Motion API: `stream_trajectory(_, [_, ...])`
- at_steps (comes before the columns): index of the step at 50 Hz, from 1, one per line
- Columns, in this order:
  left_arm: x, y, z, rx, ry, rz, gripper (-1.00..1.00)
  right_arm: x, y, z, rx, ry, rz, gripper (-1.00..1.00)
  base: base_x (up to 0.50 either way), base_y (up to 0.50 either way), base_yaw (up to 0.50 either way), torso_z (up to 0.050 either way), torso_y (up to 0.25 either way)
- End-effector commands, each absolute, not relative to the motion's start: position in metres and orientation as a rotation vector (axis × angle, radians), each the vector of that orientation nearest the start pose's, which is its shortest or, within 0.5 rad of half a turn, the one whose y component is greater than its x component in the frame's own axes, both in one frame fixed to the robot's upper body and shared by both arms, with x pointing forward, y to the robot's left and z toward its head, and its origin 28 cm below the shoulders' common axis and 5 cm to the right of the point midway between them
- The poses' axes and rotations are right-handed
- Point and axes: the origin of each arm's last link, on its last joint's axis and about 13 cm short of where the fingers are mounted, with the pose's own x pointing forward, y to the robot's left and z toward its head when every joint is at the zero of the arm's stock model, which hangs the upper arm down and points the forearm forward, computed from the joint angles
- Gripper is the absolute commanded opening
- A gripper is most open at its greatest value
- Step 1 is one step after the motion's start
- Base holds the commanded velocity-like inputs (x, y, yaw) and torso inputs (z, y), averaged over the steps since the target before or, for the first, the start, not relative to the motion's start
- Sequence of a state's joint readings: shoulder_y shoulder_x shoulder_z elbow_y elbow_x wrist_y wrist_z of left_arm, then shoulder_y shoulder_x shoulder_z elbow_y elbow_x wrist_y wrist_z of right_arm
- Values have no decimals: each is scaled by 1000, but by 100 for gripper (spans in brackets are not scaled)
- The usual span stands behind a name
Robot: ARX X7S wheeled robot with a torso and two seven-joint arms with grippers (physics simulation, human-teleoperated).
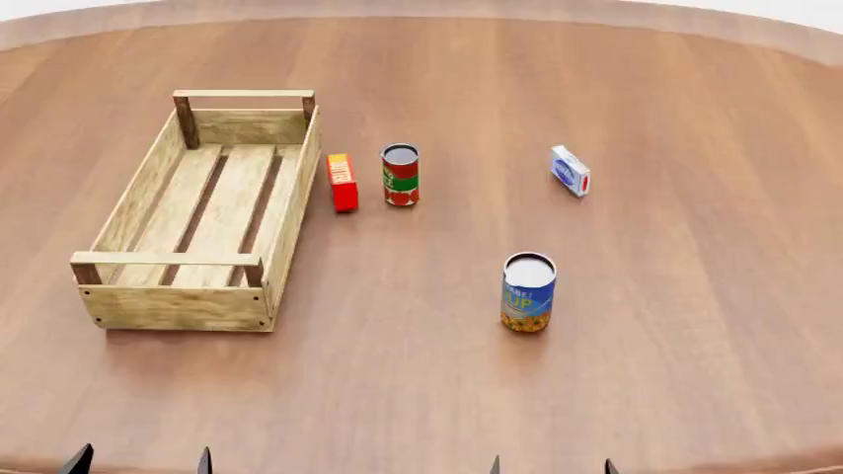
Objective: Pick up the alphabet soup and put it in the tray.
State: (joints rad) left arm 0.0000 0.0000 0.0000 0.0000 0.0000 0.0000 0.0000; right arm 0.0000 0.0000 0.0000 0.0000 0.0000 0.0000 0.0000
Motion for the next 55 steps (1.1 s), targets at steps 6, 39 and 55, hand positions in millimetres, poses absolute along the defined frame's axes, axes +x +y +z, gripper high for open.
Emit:
stream_trajectory(6, [210,205,13,2,0,-4,100,210,-97,12,-3,4,-5,100,0,0,0,0,0])
stream_trajectory(39, [210,205,13,3,2,-1,100,210,-96,12,0,-7,13,100,383,328,0,0,0])
stream_trajectory(55, [211,205,13,2,2,-2,100,211,-96,11,4,-7,16,100,464,361,0,0,0])
